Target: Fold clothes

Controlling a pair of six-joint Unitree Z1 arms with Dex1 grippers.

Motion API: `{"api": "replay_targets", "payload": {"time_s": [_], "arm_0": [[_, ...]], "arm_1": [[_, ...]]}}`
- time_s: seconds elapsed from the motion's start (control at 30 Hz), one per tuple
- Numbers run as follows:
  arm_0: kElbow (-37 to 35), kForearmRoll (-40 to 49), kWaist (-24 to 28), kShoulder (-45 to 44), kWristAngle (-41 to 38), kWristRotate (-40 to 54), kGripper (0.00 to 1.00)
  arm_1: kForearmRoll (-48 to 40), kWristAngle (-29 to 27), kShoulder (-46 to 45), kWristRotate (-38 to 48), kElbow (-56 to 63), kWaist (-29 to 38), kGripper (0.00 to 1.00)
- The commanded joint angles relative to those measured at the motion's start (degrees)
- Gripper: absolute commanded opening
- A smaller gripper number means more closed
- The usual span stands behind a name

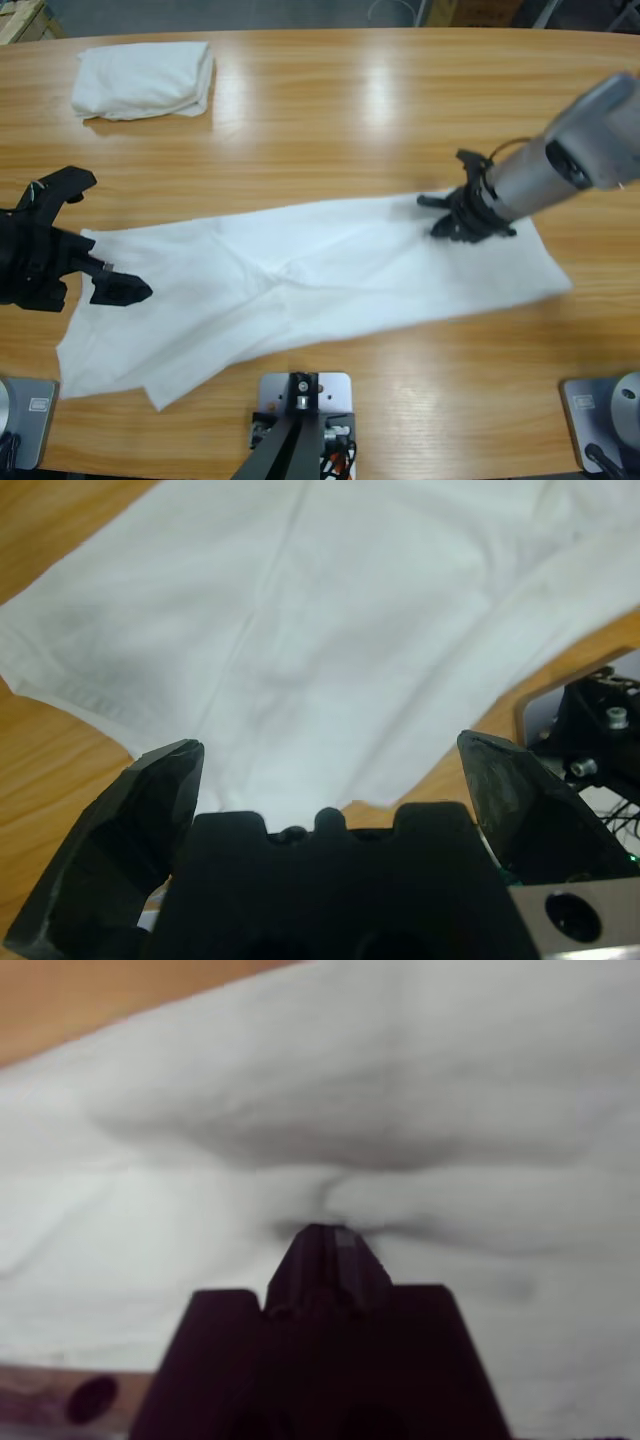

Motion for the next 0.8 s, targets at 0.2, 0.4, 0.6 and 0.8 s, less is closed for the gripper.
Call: {"api": "replay_targets", "payload": {"time_s": [0.2, 0.4, 0.6, 0.8], "arm_0": [[3.16, 0.76, -1.45, -0.12, -1.12, -1.67, 0.987], [2.69, -0.49, -1.45, 2.76, -1.12, -2.7, 0.987], [2.94, -0.56, -1.45, 2.5, -1.28, -2.67, 0.987], [3.13, -0.56, -2.31, 2.09, -1.81, -2.7, 0.987]], "arm_1": [[4.22, -0.8, 4.92, -5.47, -6.99, -6.57, 0.112], [12.14, 1.27, -7.9, -11.52, -7.78, -9.7, 0.977], [13.32, 16.23, -7.53, -28.53, -7.42, -26.11, 0.886], [12.58, 22.98, 1.52, -37.52, -7.71, -36.55, 0.733]]}}
